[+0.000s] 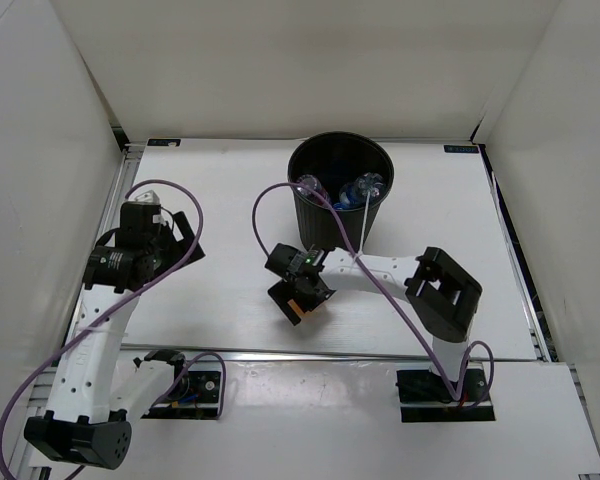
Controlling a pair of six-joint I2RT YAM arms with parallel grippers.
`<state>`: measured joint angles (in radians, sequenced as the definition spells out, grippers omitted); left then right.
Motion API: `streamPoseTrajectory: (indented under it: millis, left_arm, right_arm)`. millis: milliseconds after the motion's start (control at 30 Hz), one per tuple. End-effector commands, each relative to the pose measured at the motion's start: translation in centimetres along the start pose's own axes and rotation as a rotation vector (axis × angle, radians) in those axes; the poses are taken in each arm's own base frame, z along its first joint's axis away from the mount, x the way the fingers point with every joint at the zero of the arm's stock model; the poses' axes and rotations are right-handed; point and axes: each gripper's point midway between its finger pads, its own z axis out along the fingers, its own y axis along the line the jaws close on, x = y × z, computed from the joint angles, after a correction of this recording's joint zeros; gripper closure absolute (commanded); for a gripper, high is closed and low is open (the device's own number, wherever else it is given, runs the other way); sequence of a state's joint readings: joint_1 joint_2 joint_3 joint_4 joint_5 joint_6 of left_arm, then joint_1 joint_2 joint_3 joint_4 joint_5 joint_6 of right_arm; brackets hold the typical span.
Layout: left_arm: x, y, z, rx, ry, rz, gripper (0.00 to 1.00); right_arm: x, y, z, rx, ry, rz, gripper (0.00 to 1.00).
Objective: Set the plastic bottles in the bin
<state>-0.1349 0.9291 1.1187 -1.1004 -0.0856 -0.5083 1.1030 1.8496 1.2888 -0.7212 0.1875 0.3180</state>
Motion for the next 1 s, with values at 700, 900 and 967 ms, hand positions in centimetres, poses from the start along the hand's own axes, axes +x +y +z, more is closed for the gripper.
streamPoseTrajectory:
  millis: [700,900,967]
  left_arm:
    - [1.1,1.0,0.0,-0.028,0.004,0.006,0.00]
    - [1.7,1.6,-0.1,-0.042,0.010,0.027,0.00]
    - [2.0,1.6,-0.1,-0.038,0.023,0.028,0.00]
  right_arm:
    - [-9.7,-2.6,-5.4,0.241,-0.095,0.285,0.05]
    - [-9.5,-3.0,-2.5,0.284,-0.087,0.278,0.07]
    - [-9.9,-2.9,-2.5,0.278,-0.101,0.269,0.07]
